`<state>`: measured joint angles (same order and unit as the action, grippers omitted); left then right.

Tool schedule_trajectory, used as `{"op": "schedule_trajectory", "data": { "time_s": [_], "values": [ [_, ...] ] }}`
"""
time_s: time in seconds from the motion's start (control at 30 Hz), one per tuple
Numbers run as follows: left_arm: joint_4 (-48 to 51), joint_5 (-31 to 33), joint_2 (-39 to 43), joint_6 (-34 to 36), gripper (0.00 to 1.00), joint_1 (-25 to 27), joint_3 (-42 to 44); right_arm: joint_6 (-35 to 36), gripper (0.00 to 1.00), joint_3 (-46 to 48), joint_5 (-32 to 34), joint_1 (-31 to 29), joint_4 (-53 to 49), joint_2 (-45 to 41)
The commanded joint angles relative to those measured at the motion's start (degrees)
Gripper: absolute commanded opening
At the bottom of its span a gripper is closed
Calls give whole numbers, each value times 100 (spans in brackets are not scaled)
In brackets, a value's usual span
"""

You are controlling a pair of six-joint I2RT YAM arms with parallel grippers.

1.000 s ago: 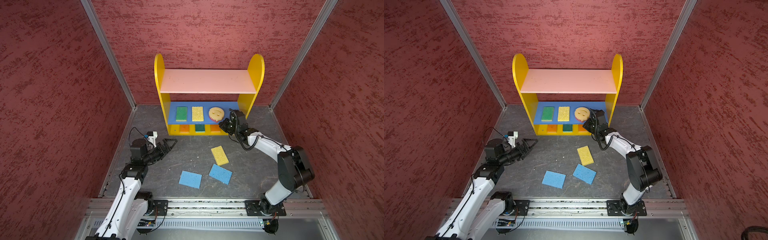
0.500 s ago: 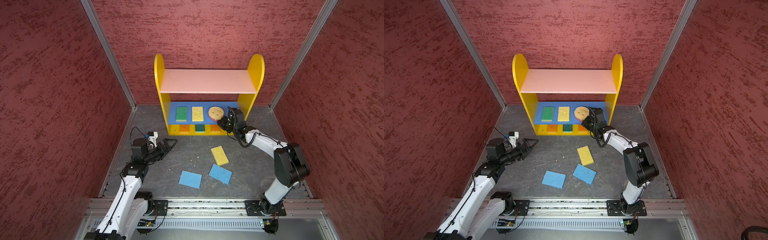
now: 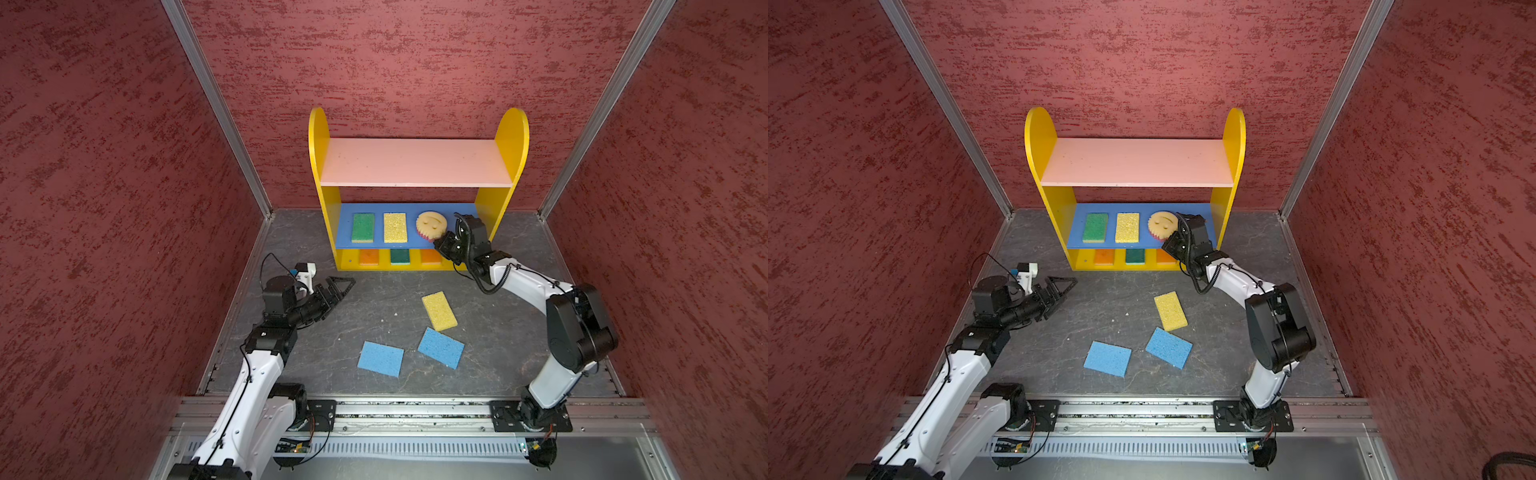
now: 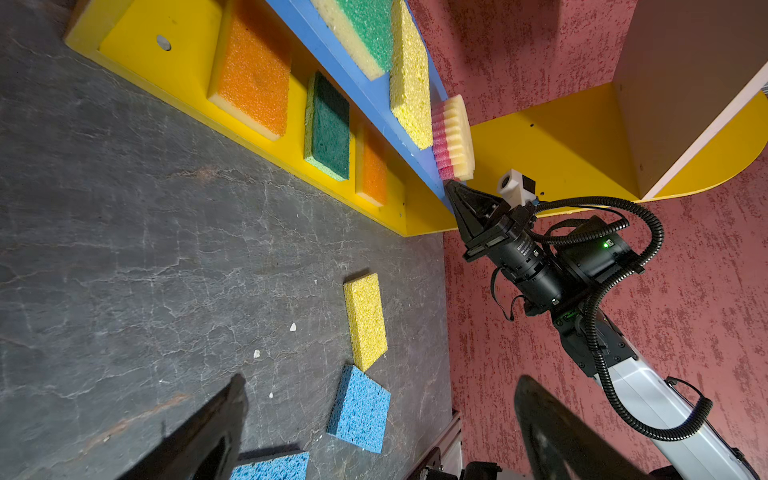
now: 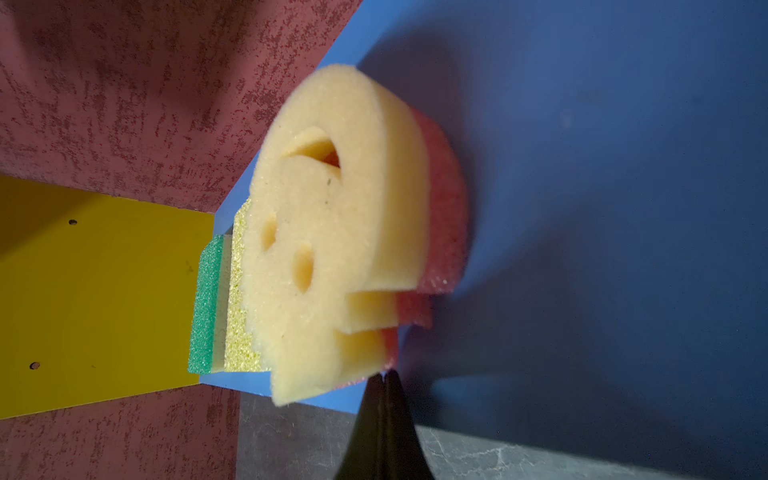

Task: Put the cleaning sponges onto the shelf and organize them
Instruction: 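Hold the smiley sponge upright on the blue shelf with the right gripper, then release the smiley sponge and move the right gripper over the yellow table sponge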

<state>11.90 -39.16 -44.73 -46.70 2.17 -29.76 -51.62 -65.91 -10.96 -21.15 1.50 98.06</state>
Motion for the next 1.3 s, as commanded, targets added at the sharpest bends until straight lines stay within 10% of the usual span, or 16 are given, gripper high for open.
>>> {"op": "schedule_trajectory", "data": {
  "time_s": [0.0,0.37,0.8,1.27],
  "values": [
    [-145,-93,55,35,100,-57,-47,31,0,281,-91,27,-16,-514],
    [269,64,422,74,99,-69,-388,341,14,1641,402,-280,-1063,-2512],
    [852,75,1080,0,95,-101,-540,578,55,3349,702,-348,-3113,-4380],
    [1705,62,2358,-569,92,-96,161,245,66,4288,264,-1198,-2515,-4256]
  ]
}}
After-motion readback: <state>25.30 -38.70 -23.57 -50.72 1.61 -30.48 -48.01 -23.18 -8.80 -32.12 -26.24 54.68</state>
